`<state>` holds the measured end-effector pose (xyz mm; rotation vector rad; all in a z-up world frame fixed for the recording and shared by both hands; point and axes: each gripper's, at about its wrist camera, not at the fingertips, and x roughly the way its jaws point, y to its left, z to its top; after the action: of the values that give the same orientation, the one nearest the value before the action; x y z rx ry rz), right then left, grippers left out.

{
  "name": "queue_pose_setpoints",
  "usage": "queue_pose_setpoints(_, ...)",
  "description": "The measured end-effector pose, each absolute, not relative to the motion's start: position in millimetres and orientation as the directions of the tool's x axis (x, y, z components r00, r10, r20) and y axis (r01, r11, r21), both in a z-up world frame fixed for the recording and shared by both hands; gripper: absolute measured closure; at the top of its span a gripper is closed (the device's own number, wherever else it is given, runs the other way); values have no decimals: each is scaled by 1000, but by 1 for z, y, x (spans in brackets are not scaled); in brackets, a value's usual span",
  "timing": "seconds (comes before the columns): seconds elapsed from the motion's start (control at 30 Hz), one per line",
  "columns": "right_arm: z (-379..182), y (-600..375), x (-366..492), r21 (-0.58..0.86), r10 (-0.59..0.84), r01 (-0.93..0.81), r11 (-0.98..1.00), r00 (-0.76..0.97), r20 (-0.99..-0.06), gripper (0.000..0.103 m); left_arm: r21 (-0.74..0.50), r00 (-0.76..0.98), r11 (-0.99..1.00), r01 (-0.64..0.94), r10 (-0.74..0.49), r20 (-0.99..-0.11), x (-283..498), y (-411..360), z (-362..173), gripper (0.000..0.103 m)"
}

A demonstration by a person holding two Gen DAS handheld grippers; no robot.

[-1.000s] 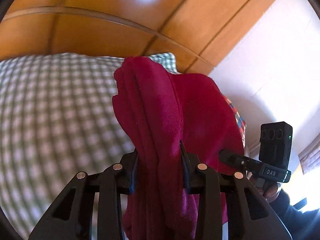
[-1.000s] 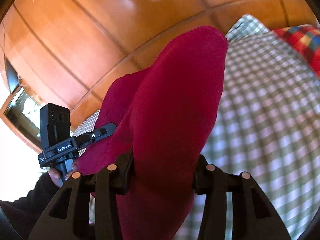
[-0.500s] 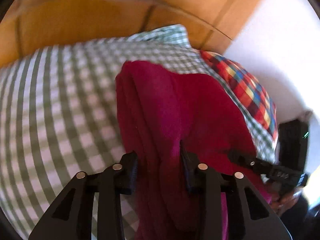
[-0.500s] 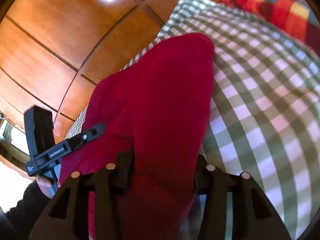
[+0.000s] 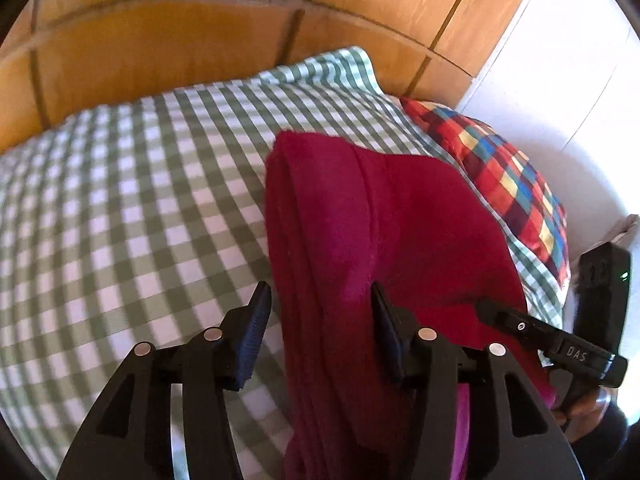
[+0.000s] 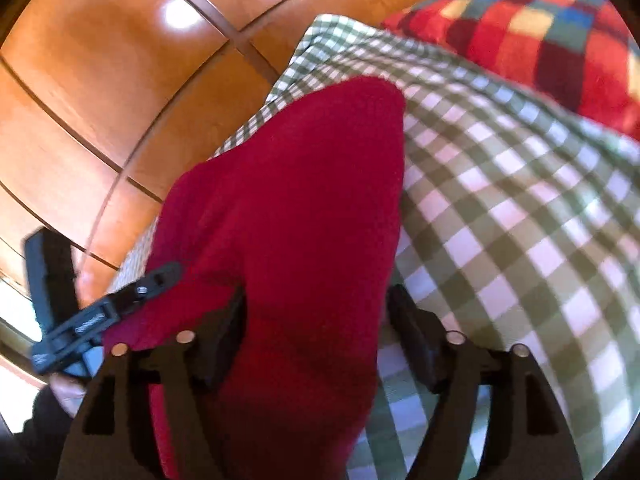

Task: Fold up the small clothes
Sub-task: 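Lay the folded sweater down and smooth it with both open grippers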

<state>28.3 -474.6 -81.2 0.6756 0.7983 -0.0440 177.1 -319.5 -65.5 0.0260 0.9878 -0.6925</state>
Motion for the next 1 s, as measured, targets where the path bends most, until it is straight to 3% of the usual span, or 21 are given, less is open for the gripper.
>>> queue_pose_setpoints(0.17, -53, -472, 15, 478, 128, 294, 828, 730, -671, 27, -161, 479, 824, 543, -461, -747, 145, -314, -42, 53)
queue_pose_setpoints(0.27, -35, -464, 2, 386, 27, 312, 868, 746, -665, 29, -151, 502, 831, 536, -458, -734, 135, -308, -35, 53)
queue_pose_setpoints(0.33, -26, -455, -6, 363, 11, 297, 883, 760, -649, 44, -143, 514, 831, 538, -458, -726, 130, -306, -31, 53)
queue_pose_setpoints(0.5, -20, -435, -22, 341, 25, 256, 904, 767, -642, 57, -124, 530, 837, 533, -444, -723, 123, -302, -28, 53)
queue_pose_setpoints(1.0, -37, -394, 11, 279, 31, 221, 935, 730, -683, 57, -120, 515, 855, 504, -410, -753, 137, -307, -52, 53)
